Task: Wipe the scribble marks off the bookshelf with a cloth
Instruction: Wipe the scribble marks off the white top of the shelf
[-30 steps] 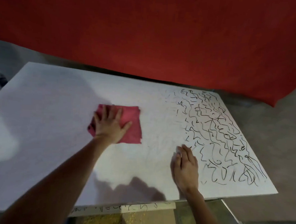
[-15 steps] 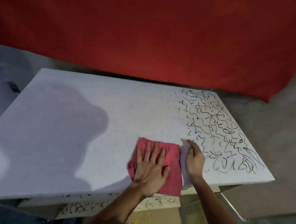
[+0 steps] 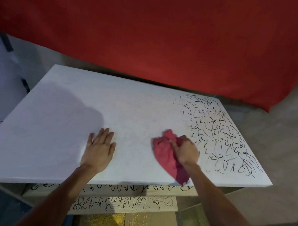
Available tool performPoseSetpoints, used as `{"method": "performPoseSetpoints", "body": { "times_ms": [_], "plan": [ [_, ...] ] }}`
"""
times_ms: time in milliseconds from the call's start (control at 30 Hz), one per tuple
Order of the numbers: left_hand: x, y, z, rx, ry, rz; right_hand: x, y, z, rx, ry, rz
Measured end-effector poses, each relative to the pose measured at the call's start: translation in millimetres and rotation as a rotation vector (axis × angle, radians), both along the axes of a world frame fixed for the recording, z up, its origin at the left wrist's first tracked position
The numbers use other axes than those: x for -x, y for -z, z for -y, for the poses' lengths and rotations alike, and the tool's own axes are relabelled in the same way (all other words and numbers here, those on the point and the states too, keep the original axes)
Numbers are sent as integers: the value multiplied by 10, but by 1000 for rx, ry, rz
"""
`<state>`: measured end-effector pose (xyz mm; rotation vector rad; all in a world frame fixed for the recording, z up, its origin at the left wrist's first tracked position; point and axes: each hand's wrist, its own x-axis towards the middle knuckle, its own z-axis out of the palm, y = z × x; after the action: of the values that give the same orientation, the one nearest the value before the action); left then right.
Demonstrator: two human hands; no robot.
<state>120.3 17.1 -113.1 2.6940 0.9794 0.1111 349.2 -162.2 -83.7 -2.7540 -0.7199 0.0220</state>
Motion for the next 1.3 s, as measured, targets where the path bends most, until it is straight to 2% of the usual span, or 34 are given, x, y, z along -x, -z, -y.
{"method": "performPoseSetpoints", "body": {
  "times_ms": [67, 133, 200, 267, 333, 400, 433, 500, 533, 600, 700, 767, 867, 933, 967, 1100, 1200, 1233, 1300],
  "plan": [
    [-10, 1, -7, 3, 4, 9, -198, -203, 53, -148, 144, 24],
    [-33, 13, -19, -1, -8, 32, -284, -440, 45, -282, 155, 116],
    [-40, 31, -31, 11, -12, 42, -183, -635, 14, -364, 45, 236],
    [-47, 40, -35, 8, -13, 63, 68, -676, 0, -366, -160, 299],
    [-41, 34, -28, 16, -7, 70, 383, -504, 28, -217, -383, 227],
    [-35, 35, -31, 15, -3, 56, 545, -374, 116, -177, -464, 175],
    [-37, 36, -34, 17, -5, 65, 522, -387, 127, -271, -406, 154],
    [-55, 45, -40, 13, -13, 90, 309, -446, 108, -502, -150, 75],
    [-59, 52, -37, 11, -14, 90, 209, -451, 70, -545, -38, 53],
    [-66, 64, -33, -1, -20, 86, 147, -347, -101, -404, -8, -19],
    [-78, 72, -37, -3, -26, 98, 388, 24, -499, 100, -171, -170],
    [-80, 66, -44, -9, -40, 92, 491, 169, -696, 243, -204, -160],
    [-73, 99, -49, -14, -38, 95, 668, 175, -599, 281, -405, -112],
    [-63, 135, -44, -46, -14, 112, 805, 204, -224, 229, -552, -60],
    [-64, 144, -39, -56, -8, 113, 776, 221, 21, 208, -554, -39],
    [-91, 83, -8, -41, -35, 104, 27, 184, 663, 267, -204, -39],
    [-111, 88, 4, -61, -46, 68, -261, 118, 240, 243, 61, -149],
    [-114, 94, -5, -59, -46, 69, -179, 112, -9, 239, 68, -155],
    [-103, 118, -29, -75, -34, 94, 178, 155, -437, 246, -66, -144]
  ]
}}
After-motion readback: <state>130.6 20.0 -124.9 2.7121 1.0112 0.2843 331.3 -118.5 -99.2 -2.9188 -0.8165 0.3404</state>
